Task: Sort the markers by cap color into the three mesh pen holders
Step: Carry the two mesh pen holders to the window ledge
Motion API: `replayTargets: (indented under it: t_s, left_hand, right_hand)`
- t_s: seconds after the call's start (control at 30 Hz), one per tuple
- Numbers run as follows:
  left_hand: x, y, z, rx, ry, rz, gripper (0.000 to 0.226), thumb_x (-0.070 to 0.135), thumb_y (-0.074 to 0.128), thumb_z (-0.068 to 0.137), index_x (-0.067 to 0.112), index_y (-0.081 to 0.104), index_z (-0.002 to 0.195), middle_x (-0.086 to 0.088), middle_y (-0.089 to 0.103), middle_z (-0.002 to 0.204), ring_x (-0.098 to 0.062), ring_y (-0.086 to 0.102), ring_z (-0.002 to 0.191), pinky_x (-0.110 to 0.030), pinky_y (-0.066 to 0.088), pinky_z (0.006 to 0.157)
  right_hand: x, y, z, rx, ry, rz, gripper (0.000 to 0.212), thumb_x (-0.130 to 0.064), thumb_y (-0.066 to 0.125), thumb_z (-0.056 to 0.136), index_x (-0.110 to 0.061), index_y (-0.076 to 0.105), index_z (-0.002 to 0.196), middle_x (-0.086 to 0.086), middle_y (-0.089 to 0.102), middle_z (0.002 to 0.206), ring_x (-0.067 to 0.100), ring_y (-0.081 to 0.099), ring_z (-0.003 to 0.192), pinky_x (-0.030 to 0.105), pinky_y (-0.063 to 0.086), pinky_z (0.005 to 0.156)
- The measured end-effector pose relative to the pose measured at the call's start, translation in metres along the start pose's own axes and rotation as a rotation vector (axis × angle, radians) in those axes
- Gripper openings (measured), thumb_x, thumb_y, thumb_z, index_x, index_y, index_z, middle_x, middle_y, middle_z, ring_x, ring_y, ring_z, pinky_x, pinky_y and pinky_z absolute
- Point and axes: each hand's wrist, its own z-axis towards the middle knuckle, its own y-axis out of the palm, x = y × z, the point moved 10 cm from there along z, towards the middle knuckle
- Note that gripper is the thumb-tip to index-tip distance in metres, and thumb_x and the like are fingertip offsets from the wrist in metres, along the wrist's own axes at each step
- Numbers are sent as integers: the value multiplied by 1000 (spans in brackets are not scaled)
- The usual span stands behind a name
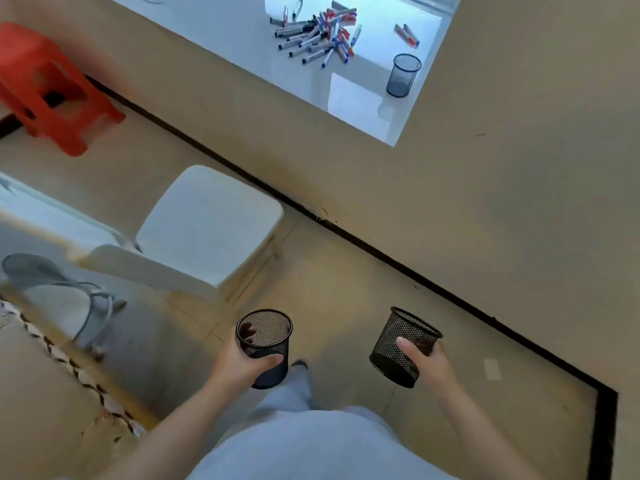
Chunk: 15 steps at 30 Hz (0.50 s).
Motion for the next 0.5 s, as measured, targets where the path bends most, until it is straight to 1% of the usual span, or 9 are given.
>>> replayTargets:
  t_s: [0.03,0.07,0.13,0.17,0.2,0.3,0.4,0.43,0.5]
  left_hand:
    - [15,-3,21,-13,14,7,67,16,88,57,24,47,111,2,58,108,-18,55,104,-29,41,85]
    - [32,-7,41,-20,28,14,68,15,88,57,24,47,110,1,59,109,-19,55,105,-31,42,88]
    - [64,-15,78,-15,41,25,68,15,89,56,25,47,109,1,59,110,-20,55,105,-33,43,92]
    - [79,-19,94,-8,51,26,68,14,89,56,26,46,108,1,59,109,-19,55,104,-32,42,91]
    - [93,-21,109,0,67,29,67,14,89,56,28,46,106,3,59,106,-18,55,102,-30,41,88]
    - [125,-27,151,24,59,59,67,24,89,55,33,45,105,11,57,99,-13,54,96,-26,38,81]
    - [146,-30,189,44,34,54,67,28,87,56,34,44,107,10,57,102,-14,53,97,-25,38,81]
    - [151,-32,200,63,18,31,67,27,87,57,33,44,107,10,57,103,-14,53,98,-25,38,81]
    - [164,-39,219,109,-4,-28,65,25,87,58,32,45,107,9,57,105,-14,54,100,-25,38,82]
  right_hand:
    - [-11,5,11,7,3,12,38,-19,71,80,-11,52,112,9,64,109,24,60,102,40,45,95]
    - [-21,11,22,15,8,29,34,-18,70,81,-13,52,109,8,64,107,22,61,97,35,47,89]
    - [-41,23,44,34,24,99,23,-12,69,81,-18,54,97,5,65,97,10,63,81,21,50,69]
    - [-49,29,54,36,41,137,22,-10,68,81,-20,54,94,4,65,93,6,63,75,17,49,60]
    - [-58,35,65,32,54,154,23,-11,68,81,-19,54,96,3,66,93,6,63,75,16,49,57]
    - [-91,53,105,-4,59,123,33,-17,70,80,-15,53,108,5,66,102,12,62,86,25,46,69]
    - [-124,64,158,-24,49,39,43,-26,72,78,-16,51,115,0,64,102,10,60,88,25,43,73]
    - [-136,69,174,-39,45,-6,46,-29,73,77,-17,50,115,-2,63,102,9,59,87,24,42,72]
    - [-162,82,204,-86,46,-99,51,-34,75,74,-19,47,114,-5,60,99,4,56,83,18,41,64]
